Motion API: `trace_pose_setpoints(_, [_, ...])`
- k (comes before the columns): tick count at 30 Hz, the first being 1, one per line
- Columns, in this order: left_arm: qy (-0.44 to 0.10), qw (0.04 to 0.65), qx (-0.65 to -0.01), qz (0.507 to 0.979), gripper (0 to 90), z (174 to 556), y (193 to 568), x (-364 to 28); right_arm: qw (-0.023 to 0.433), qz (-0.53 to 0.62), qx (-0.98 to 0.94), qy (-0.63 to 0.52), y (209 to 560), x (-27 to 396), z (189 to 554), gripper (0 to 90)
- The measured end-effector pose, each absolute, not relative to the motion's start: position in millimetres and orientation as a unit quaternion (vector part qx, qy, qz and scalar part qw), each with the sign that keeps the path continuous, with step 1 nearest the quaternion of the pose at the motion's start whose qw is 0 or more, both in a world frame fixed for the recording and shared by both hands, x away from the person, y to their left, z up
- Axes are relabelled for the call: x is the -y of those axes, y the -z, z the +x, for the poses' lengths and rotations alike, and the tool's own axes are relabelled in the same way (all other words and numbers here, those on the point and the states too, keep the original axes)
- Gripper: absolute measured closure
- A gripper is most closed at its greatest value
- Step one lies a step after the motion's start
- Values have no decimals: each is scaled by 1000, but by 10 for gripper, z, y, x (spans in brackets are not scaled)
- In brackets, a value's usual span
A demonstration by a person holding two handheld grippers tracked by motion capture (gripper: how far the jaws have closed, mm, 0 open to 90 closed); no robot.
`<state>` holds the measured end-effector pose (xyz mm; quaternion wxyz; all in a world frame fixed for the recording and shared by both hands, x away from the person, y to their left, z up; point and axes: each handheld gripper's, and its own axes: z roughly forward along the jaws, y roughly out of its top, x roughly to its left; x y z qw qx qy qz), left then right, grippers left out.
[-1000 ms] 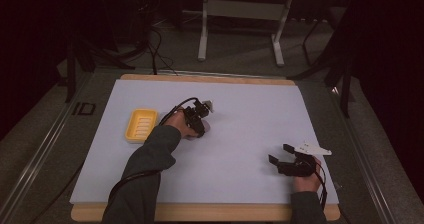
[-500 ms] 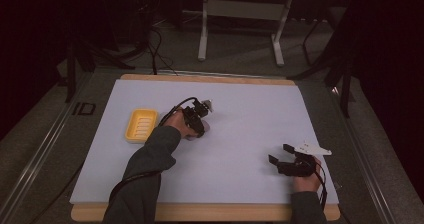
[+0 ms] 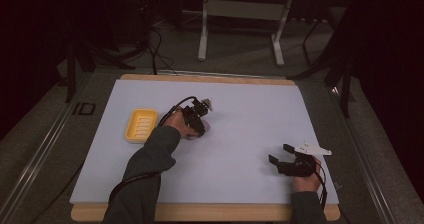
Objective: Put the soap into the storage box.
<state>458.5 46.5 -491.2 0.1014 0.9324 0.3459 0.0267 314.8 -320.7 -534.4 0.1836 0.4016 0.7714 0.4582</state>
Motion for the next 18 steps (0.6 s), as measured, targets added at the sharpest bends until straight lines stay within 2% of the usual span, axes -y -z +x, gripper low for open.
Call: trace_pose_setpoints(18, [-45, 106, -366, 924, 496, 4577, 4753, -622, 184, 402, -771, -458, 5343, 3206, 3147, 181])
